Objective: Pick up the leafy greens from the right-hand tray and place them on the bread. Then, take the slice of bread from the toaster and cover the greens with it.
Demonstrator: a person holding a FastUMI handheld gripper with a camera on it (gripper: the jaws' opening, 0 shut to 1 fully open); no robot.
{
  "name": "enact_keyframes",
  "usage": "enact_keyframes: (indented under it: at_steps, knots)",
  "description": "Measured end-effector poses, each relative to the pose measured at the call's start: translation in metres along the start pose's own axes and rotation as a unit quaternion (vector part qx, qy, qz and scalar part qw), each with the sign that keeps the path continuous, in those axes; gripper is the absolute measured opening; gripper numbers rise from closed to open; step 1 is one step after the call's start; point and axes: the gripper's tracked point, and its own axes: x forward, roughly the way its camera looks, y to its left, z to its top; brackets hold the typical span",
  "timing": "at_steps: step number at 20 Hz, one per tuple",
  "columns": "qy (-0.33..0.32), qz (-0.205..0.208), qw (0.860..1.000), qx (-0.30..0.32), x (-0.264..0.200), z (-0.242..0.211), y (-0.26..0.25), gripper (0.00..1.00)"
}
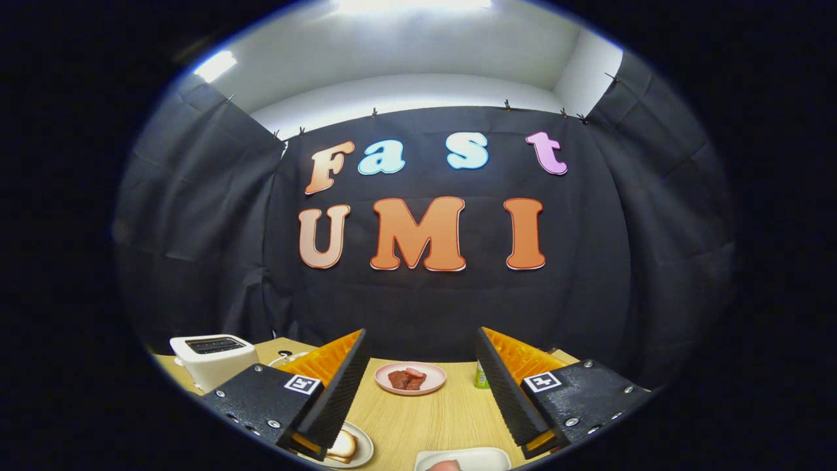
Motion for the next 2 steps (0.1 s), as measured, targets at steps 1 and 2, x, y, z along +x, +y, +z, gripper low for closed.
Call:
enact_keyframes:
  at_steps: [1,2]
  knots:
    - [-0.005,-0.004,1.0,-0.006,-0.0002,0.0042,-0.0045,0.97]
    - [-0.011,-0.014,1.0,-0.013,0.001,0.0081,-0.011,0.97]
